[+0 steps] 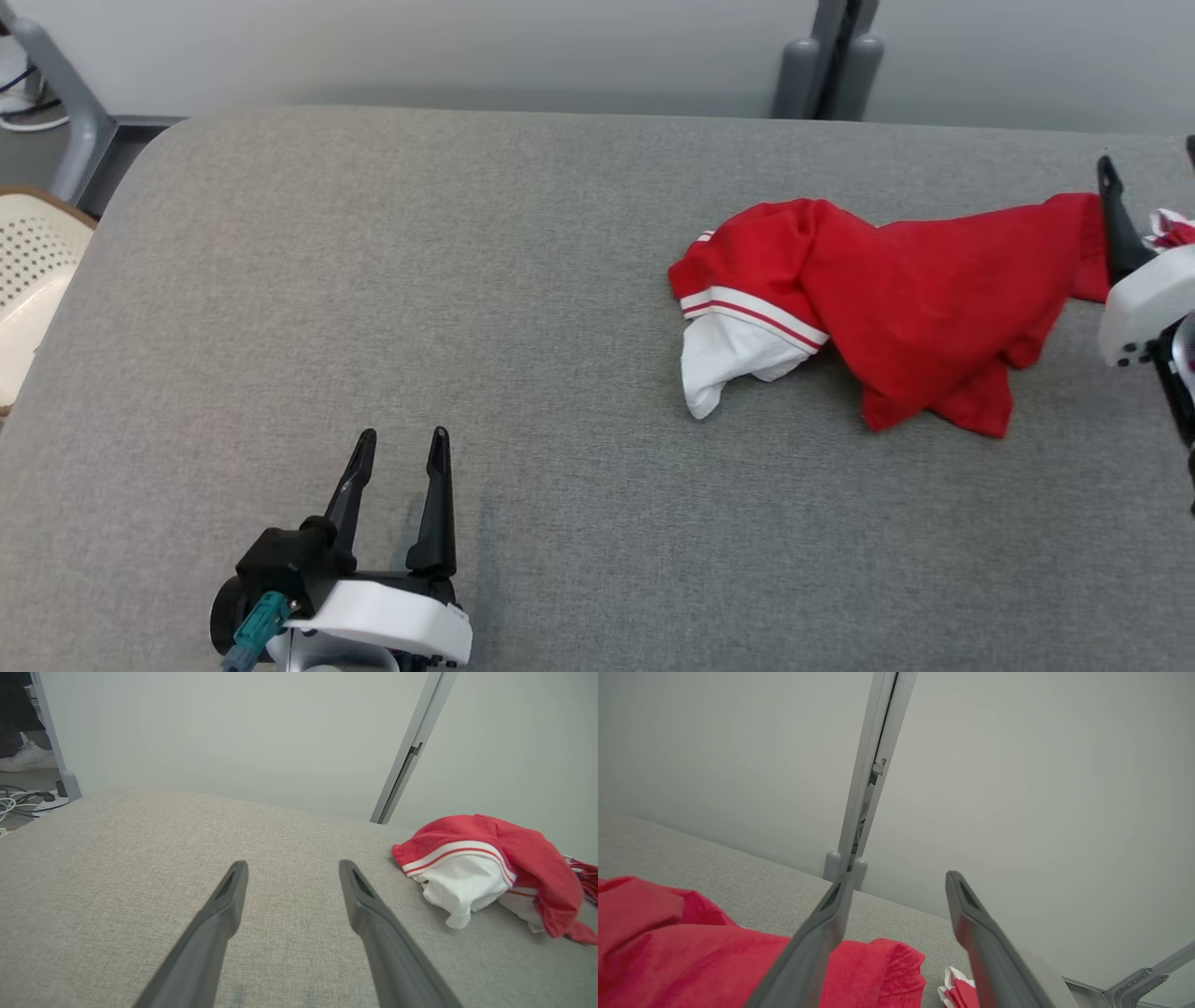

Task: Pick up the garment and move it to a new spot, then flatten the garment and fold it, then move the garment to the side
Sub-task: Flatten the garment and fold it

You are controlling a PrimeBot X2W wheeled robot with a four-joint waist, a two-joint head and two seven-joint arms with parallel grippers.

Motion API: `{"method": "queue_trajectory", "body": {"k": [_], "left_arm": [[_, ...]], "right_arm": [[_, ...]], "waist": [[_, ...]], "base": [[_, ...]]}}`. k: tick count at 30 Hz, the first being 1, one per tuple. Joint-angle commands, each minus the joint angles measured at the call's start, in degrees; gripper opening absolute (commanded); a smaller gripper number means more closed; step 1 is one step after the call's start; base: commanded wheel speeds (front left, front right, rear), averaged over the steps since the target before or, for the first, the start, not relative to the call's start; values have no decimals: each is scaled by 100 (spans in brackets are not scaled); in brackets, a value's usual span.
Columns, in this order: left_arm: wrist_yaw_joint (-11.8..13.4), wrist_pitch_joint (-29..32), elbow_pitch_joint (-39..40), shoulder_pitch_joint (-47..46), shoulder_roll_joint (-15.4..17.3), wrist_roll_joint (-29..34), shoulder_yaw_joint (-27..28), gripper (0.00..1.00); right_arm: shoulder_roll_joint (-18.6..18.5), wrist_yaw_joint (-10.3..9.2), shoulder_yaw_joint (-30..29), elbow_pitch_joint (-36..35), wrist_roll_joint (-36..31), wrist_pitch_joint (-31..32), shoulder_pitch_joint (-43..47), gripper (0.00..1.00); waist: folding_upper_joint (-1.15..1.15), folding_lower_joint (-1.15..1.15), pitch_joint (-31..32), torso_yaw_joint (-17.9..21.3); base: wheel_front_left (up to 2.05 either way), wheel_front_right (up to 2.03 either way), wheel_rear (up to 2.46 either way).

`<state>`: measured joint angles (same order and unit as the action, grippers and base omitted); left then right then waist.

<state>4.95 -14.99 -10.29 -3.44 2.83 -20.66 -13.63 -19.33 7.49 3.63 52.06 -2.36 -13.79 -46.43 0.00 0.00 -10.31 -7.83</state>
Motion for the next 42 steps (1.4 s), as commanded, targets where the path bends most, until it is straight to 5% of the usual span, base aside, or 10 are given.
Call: {"method": "queue_trajectory", "body": {"k": [1, 3, 5, 7, 26, 27, 28, 30, 32, 42], "left_arm": [[5, -28, 15, 67, 17, 24, 22, 100], [17, -28, 31, 93, 18, 17, 13, 100], [41, -28, 67, 146, 17, 15, 45, 100], [32, -28, 71, 134, 19, 14, 39, 100], [4, -28, 42, -121, 17, 25, 50, 100], [6, -28, 46, -123, 17, 22, 58, 100], [11, -28, 49, -125, 17, 21, 72, 100], [24, -28, 57, -122, 17, 20, 102, 100], [22, -28, 62, -129, 15, 25, 123, 100], [10, -28, 74, -79, 17, 54, 191, 100]], "right_arm": [[54, 0, 55, -171, 201, -98, 327, 100], [126, 1, 143, -426, 401, -123, 684, 100], [734, 1, 31, -1570, 987, -148, 2681, 100], [846, 1, 5, -1560, 1007, -146, 2863, 100], [1294, 1, -459, -118, 708, 123, 1977, 100], [1298, 1, -459, -31, 706, 120, 1934, 83], [1306, 1, -452, 37, 690, 102, 1903, 45], [1332, 0, -449, 139, 718, 52, 1841, 29], [1326, 0, -410, 202, 751, 3, 1754, 0], [1077, 0, -155, -663, 1129, -148, 2046, 0]], "waist": [[0, 0, 159, 252], [0, 0, 202, 353], [0, 0, 231, 586], [0, 0, 221, 582], [0, 0, -187, 46], [0, 0, -195, 41], [0, 0, -202, 44], [0, 0, -210, 76], [0, 0, -215, 142], [0, 0, -173, 695]], "base": [[0, 0, 0], [0, 0, 0], [0, 0, 0], [0, 0, 0], [0, 0, 0], [0, 0, 0], [0, 0, 0], [0, 0, 0], [0, 0, 0], [0, 0, 0]]}}
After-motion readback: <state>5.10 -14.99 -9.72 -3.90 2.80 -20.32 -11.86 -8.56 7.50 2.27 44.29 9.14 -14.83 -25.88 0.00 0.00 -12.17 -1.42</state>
